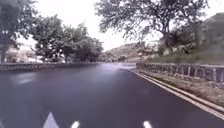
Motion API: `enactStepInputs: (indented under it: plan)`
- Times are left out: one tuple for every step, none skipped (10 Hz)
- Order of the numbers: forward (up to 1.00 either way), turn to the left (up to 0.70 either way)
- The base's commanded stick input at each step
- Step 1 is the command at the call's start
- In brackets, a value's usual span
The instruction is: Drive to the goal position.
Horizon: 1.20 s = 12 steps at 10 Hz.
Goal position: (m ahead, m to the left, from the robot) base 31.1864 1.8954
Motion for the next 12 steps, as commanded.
enactStepInputs:
  plan:
    - [0.7, 0.0]
    - [0.7, 0.0]
    - [0.7, 0.0]
    - [0.7, 0.0]
    - [0.7, 0.0]
    - [0.7, 0.0]
    - [0.7, 0.0]
    - [0.7, 0.0]
    - [0.7, 0.0]
    - [0.7, 0.0]
    - [0.7, 0.0]
    - [0.7, 0.0]
